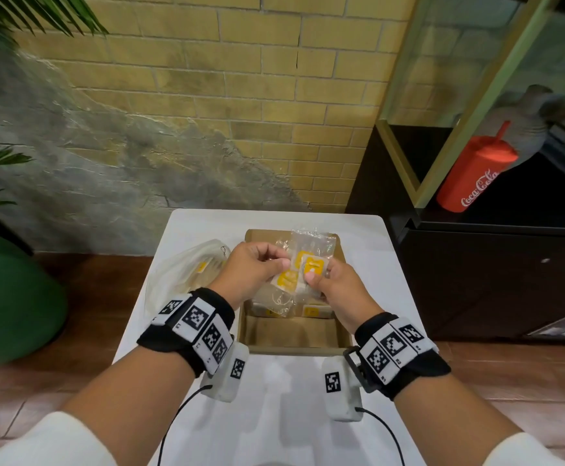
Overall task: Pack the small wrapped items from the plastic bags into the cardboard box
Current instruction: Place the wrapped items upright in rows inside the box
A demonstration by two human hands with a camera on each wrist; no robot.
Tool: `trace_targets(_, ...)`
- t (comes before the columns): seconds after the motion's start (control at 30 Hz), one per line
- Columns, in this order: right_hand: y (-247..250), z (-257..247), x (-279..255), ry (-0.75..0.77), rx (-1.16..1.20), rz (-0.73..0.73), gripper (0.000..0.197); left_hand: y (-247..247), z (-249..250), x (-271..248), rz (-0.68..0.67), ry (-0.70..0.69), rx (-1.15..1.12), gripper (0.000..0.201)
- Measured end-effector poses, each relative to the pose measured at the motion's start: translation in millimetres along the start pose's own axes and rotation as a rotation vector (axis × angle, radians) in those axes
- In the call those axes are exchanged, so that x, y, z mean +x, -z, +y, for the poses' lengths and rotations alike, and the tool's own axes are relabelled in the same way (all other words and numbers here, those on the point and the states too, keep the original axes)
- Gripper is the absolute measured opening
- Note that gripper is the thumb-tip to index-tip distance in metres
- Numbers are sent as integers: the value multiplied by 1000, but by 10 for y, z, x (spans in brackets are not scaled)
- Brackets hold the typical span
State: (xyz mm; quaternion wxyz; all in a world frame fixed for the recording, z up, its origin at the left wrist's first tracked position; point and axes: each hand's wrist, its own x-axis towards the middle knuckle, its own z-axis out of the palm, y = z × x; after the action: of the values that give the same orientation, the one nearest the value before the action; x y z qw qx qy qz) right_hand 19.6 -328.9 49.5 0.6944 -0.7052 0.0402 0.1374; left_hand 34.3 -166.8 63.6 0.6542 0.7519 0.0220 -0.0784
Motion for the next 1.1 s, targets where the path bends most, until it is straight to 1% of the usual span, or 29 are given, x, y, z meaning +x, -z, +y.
trace_targets(0.1,58,-6,-36,-9,-10,-24,17,11,-4,8,9,15,44,18)
trace_targets(0.17,85,5,-34,-14,-31,-1,16,20,-11,12,15,20,64,18)
trace_targets(0.27,98,33,-6,-33,-60,36,16,-8,3,-1,-8,20,57,11)
trace_targets(0.3,95,31,-4,-33,-55,27,19,-24,19,-13,-24,20,54,7)
trace_targets(0.33,93,32,0,-27,-38,3,27,-39,29,-19,-36,21,54,4)
trace_targets(0.37,91,36,-2,-24,-13,-29,37,-52,43,-26,-46,20,53,3)
trace_targets(0.4,91,41,-1,-23,11,-60,42,-57,48,-24,-46,15,54,6)
trace_targets(0.43,90,33,-8,-19,19,-86,42,-55,46,-17,-38,10,68,11)
trace_targets(0.47,90,22,-16,-15,7,-99,37,-48,41,-3,-24,7,91,15)
trace_targets(0.53,97,-16,-24,-2,-69,-86,26,-27,46,14,1,5,134,17)
trace_targets(0.63,185,-69,15,26,-199,-6,20,19,51,58,62,-25,129,31)
trace_targets(0.73,321,-162,64,62,-266,56,10,76,93,100,105,-37,118,36)
trace_targets(0.8,409,-272,75,122,-320,52,18,108,119,124,92,-4,123,34)
trace_targets(0.87,473,-385,96,204,-469,24,22,119,143,147,68,33,140,29)
trace_targets(0.97,499,-489,162,241,-689,-43,10,88,163,199,56,37,162,24)
trace_targets(1.0,497,-504,190,259,-733,-63,10,71,167,219,58,27,175,23)
trace_targets(1.07,491,-518,260,301,-781,-78,11,43,178,279,54,-10,205,25)
trace_targets(1.1,492,-521,281,318,-766,-79,8,29,176,313,44,-34,219,25)
